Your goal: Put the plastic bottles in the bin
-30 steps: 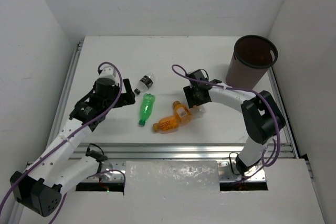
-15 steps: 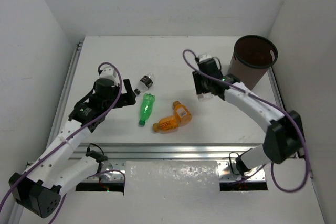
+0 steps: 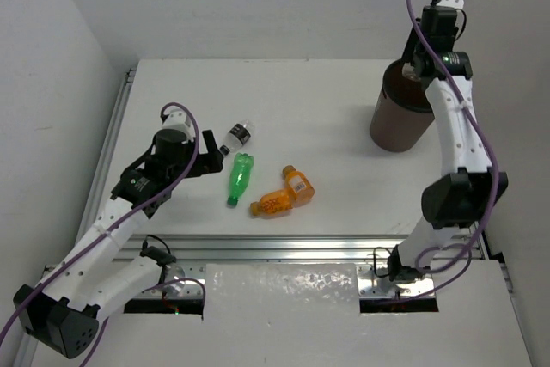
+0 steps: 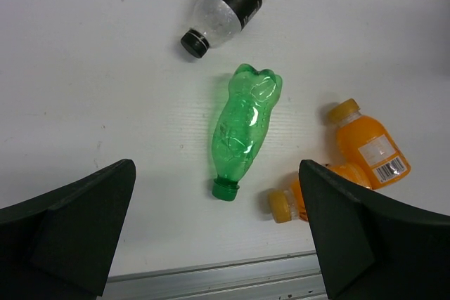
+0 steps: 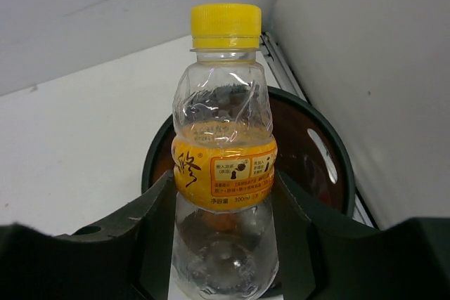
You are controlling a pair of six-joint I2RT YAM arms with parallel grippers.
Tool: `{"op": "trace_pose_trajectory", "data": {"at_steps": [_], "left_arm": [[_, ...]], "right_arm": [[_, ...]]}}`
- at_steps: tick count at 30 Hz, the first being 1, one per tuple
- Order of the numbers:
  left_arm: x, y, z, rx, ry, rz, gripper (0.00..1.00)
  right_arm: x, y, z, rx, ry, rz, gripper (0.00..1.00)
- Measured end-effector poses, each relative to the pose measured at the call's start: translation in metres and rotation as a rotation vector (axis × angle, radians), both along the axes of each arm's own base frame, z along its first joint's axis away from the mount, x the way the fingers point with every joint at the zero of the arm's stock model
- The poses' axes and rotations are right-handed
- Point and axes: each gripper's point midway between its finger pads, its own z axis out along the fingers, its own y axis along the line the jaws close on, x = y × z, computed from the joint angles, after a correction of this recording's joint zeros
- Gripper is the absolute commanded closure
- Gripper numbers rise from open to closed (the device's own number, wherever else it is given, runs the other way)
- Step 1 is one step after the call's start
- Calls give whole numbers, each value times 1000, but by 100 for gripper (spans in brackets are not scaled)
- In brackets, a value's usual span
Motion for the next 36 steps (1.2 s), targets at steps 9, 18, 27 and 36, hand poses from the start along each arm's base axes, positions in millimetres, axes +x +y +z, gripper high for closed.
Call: {"op": "trace_pose_trajectory", "data": {"at_steps": [9,18,27,36], "left_arm": [[-2,-6,0,-16,5,-27,0],[6,-18,-38,-65,162,28,3],[21,-54,-107,-13,340,3,4],[27,-68,-168,61,426,-11,13]], "right_arm": [[7,-18,-87,8,250,-55,1],[-51,100,24,95,-31,272,1],[-181,219,-134,521,106,799,1],[-225,231,-162,595,157,901,1]]}}
